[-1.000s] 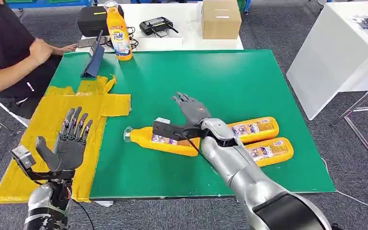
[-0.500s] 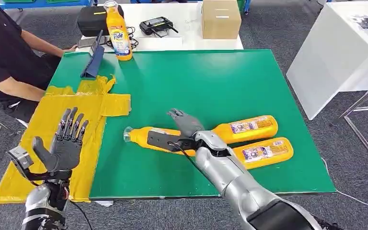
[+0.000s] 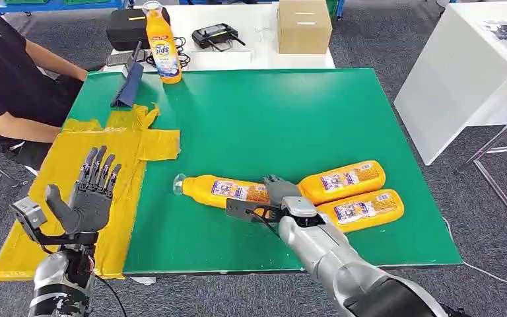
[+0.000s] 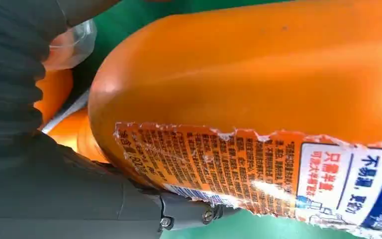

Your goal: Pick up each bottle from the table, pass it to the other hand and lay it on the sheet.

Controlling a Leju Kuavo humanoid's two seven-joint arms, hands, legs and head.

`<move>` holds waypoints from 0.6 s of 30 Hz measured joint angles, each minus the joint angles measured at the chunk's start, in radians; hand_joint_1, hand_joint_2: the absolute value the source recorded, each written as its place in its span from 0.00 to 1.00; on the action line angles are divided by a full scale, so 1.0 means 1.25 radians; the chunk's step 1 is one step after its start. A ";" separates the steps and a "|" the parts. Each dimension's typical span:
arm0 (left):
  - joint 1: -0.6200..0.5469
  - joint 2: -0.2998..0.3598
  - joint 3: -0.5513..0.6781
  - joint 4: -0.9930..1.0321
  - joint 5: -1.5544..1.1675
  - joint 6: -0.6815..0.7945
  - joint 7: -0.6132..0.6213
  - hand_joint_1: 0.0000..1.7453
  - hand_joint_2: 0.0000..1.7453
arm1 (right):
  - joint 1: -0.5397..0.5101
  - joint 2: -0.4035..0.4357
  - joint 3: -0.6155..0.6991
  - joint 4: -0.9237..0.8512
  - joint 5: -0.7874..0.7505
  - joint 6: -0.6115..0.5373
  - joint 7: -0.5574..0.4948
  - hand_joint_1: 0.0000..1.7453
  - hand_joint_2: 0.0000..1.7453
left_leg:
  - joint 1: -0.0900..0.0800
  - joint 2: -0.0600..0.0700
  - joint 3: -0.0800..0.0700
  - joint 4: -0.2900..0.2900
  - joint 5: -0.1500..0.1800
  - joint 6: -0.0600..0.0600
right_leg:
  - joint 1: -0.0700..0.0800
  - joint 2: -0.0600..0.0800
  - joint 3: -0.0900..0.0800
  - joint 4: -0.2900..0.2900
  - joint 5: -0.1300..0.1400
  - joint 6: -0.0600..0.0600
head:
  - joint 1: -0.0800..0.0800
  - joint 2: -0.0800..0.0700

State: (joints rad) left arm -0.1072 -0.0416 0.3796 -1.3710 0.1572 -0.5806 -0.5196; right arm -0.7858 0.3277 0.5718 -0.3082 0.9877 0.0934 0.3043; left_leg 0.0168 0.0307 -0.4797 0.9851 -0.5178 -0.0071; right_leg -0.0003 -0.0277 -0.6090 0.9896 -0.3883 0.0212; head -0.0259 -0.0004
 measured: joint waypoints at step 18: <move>-0.060 0.000 -0.027 0.071 -0.009 0.004 -0.007 0.00 0.00 | -0.002 -0.028 0.002 0.016 0.028 0.093 0.012 1.00 1.00 | -0.001 0.000 0.009 0.000 0.000 0.000 | 0.000 0.000 0.009 -0.001 0.000 0.000 | 0.000 0.000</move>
State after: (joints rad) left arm -0.1820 -0.0416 0.3452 -1.2825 0.1457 -0.5756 -0.5283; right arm -0.7886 0.2926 0.5745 -0.2884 1.0227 0.2102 0.3197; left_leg 0.0153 0.0308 -0.4685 0.9850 -0.5182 -0.0070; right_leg 0.0002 -0.0277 -0.5982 0.9890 -0.3884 0.0212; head -0.0259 -0.0004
